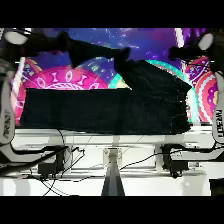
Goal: Fold the clothes and pants, and hang the long-sleeved shirts on hangers.
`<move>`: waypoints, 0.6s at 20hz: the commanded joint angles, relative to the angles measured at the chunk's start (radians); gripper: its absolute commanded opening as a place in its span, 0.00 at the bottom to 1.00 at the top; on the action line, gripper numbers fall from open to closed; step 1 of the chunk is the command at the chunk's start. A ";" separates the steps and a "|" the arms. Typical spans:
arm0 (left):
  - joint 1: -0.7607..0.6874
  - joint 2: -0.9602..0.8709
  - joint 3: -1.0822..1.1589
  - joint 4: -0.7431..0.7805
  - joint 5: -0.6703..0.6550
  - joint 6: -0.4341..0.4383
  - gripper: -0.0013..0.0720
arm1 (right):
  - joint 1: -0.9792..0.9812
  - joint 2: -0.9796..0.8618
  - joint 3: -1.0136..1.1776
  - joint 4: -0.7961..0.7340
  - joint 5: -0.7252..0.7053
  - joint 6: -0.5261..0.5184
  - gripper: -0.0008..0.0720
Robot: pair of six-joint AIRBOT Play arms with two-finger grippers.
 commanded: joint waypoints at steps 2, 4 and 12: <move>0.145 0.130 0.001 0.001 0.052 0.000 0.06 | -0.251 0.021 -0.003 -0.035 0.166 -0.042 0.48; 0.192 0.142 0.001 0.001 0.051 0.000 0.06 | -0.350 0.021 -0.017 -0.008 0.204 -0.069 0.34; 0.299 0.142 0.000 0.301 0.002 -0.129 0.06 | -0.613 0.021 -0.304 0.425 0.301 -0.512 0.27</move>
